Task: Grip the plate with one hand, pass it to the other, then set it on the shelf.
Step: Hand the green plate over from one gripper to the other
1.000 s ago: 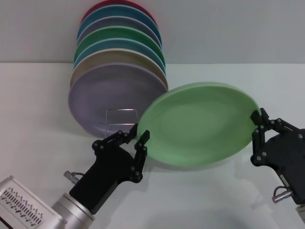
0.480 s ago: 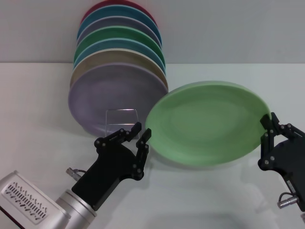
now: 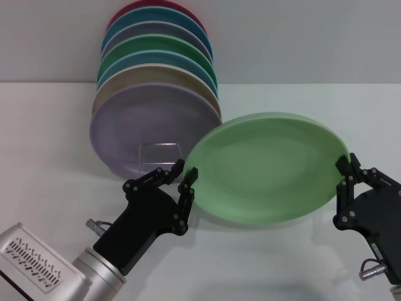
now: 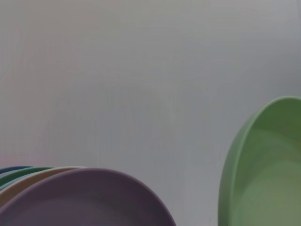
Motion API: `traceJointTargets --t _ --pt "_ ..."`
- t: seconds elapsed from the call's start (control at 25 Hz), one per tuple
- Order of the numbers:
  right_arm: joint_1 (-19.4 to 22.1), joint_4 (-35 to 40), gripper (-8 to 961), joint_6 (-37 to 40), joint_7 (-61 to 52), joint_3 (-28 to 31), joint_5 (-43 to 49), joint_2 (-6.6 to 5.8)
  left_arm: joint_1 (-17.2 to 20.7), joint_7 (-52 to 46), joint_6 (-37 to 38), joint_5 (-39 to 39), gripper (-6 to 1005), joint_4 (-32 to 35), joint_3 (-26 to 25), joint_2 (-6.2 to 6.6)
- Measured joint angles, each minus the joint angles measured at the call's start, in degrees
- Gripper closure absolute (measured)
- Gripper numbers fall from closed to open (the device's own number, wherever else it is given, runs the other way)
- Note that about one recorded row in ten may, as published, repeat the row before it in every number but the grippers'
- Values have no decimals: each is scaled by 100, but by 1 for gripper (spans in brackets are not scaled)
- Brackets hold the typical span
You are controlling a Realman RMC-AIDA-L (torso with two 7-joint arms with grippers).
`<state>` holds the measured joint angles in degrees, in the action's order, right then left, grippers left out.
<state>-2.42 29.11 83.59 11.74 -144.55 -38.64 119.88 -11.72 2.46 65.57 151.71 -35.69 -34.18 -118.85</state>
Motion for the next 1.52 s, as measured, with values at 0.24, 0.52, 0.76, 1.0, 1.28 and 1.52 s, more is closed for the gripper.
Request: traceJointTargets --t 0.24,0.52,0.76,1.0,1.28,1.52 --pt "4 6 937 -1 2 -3 -4 0 28 0 22 -1 827 0 -33 6" --pt "-60 7 937 -48 17 -73 -14 -1 25 -2 48 -19 891 9 -41 12" --pt "-93 9 937 -68 21 -82 -17 -1 3 -26 49 -22 938 12 -35 15" --pt "-104 15 937 -80 33 -112 -17 -1 -3 -64 27 -19 903 12 -41 19" --pt "-113 8 937 -94 28 -146 8 4 -9 -190 18 29 753 6 -82 6" --pt "-107 -11 937 -95 -15 -143 -21 4 4 -396 16 23 622 61 -201 12"
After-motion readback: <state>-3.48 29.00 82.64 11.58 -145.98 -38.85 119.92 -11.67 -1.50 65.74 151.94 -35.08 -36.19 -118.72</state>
